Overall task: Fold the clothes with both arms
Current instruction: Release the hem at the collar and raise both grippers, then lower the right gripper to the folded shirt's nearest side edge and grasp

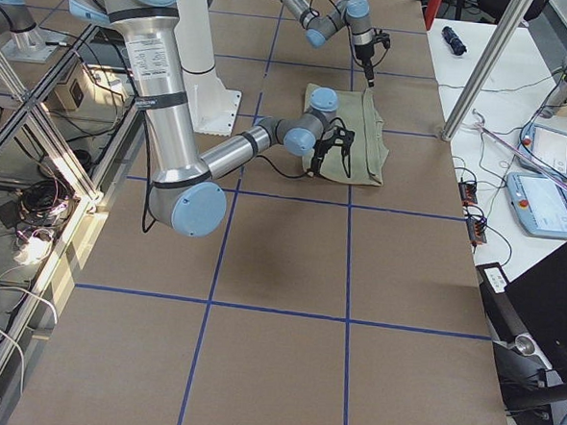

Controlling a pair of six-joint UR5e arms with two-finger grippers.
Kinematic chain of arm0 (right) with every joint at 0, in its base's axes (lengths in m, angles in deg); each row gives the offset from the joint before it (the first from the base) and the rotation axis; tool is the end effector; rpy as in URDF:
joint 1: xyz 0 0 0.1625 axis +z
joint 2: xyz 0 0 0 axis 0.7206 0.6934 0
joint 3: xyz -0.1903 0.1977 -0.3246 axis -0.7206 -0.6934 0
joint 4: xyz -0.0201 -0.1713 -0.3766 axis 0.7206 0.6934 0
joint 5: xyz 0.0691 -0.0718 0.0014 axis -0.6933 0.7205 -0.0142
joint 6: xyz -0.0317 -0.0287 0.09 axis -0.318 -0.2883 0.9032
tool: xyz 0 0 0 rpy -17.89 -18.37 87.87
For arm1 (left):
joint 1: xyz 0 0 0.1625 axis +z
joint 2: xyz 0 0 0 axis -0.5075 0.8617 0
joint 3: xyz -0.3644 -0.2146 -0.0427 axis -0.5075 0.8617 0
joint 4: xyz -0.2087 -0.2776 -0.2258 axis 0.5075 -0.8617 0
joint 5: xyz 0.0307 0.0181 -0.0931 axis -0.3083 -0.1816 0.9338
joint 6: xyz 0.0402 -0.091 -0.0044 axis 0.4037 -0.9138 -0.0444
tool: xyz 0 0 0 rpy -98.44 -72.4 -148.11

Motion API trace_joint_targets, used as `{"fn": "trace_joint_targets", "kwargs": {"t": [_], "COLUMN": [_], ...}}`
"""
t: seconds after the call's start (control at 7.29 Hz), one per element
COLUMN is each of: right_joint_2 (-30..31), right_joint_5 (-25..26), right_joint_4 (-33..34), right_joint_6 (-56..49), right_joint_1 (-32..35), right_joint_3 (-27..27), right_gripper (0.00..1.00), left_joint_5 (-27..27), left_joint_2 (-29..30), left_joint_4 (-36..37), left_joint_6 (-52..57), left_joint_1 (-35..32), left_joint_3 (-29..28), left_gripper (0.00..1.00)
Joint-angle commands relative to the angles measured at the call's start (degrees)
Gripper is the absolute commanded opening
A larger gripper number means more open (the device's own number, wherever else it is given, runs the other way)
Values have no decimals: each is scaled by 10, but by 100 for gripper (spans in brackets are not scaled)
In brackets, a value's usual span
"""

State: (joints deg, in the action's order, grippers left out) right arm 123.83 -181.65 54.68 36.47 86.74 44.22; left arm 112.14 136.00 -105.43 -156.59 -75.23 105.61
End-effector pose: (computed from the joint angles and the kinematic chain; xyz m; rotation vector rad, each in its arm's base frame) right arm -0.3984 -0.4579 0.3843 -0.0414 -0.9133 0.2623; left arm 0.4650 -0.6120 0.2832 0.3185 0.9529 -0.2665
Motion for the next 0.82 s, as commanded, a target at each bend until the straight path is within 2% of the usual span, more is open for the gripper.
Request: {"fn": "trace_joint_targets", "kwargs": {"t": [0.0, 0.41, 0.55, 0.69], "right_joint_2": [8, 6, 5, 2], "right_joint_5": [11, 29, 31, 28], "right_joint_4": [0, -6, -6, -6], "right_joint_6": [4, -2, -1, -1], "right_joint_1": [-32, -33, -34, -33], "right_joint_3": [7, -16, -21, -19], "right_gripper": [97, 72, 58, 10], "left_joint_5": [-1, -1, -1, -1], "left_joint_2": [-2, -2, -3, -3], "left_joint_4": [-1, -4, -4, -4], "left_joint_6": [-1, -1, -1, 0], "left_joint_1": [0, 0, 0, 0], "left_joint_3": [1, 1, 1, 1], "left_gripper": [100, 100, 100, 100]}}
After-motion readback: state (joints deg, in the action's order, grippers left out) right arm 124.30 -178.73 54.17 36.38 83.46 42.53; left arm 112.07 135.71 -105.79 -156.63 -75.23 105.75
